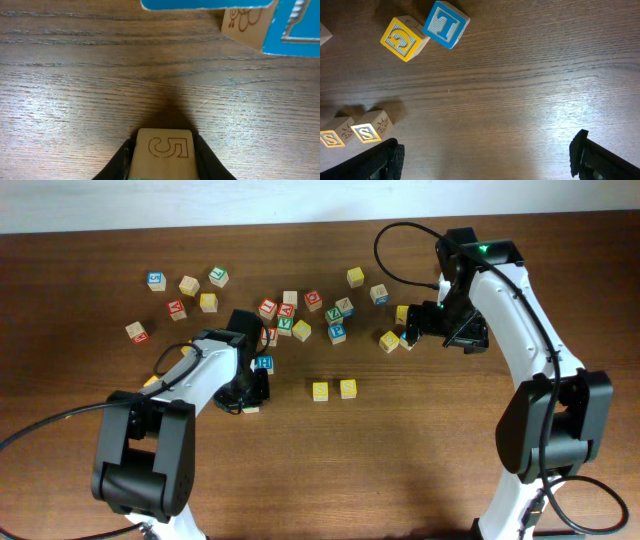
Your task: Spell out RSS
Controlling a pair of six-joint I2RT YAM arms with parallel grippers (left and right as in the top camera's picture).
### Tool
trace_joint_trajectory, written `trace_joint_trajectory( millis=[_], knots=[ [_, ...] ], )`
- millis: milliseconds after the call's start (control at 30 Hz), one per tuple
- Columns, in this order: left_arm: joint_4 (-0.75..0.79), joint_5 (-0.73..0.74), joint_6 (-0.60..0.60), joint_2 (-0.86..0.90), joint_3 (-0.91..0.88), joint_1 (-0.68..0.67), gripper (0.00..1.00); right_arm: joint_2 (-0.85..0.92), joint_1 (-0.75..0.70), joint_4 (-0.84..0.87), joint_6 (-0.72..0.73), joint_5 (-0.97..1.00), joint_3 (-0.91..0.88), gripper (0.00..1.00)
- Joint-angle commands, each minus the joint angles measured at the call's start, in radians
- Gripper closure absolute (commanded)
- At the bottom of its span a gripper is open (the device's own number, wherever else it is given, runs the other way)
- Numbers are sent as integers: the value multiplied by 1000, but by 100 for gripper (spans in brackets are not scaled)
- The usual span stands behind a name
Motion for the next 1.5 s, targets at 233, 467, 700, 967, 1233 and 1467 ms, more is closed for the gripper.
trace_joint_trajectory(
  millis=[233, 467, 700, 967, 1233, 1467],
  knots=[
    [112, 302, -72, 14, -8, -75, 79, -10, 1, 4, -2, -29, -9, 2],
    [226, 142, -102, 15, -8, -180, 75, -10, 20, 4, -2, -29, -11, 2],
    [226, 97, -101, 15, -8, -183, 57, -10, 55, 62, -2, -29, -86, 2],
    [223, 146, -101, 15, -3, -183, 68, -10, 55, 64, -2, -32, -97, 2],
    [223, 179, -101, 15, 6, -183, 48, -10, 55, 64, -2, -32, -98, 1],
    [91, 147, -101, 14, 105, -169, 46, -10, 55, 63, -2, -33, -98, 2]
  ],
)
